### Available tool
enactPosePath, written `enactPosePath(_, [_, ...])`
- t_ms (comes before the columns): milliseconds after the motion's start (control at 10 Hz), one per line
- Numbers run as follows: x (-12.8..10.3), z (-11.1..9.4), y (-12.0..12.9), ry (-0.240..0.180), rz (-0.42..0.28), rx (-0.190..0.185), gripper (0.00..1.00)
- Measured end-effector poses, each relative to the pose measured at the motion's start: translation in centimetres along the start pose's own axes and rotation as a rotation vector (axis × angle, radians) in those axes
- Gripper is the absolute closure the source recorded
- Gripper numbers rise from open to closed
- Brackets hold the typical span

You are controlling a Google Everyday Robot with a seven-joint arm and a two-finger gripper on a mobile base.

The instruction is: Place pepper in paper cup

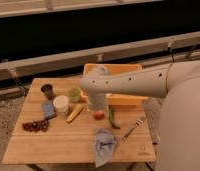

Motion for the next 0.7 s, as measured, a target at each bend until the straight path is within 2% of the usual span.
enactPosePath(100, [-0.8,1.0,-1.3,-0.006,-0.015,-0.018,0.35])
enactPosePath(400, [-2.2,3.0,-2.8,-0.006,-0.036,-0.023,0.35])
enactPosePath(700, [-2.5,5.1,-4.7,0.012,-0.036,-0.020,0.35])
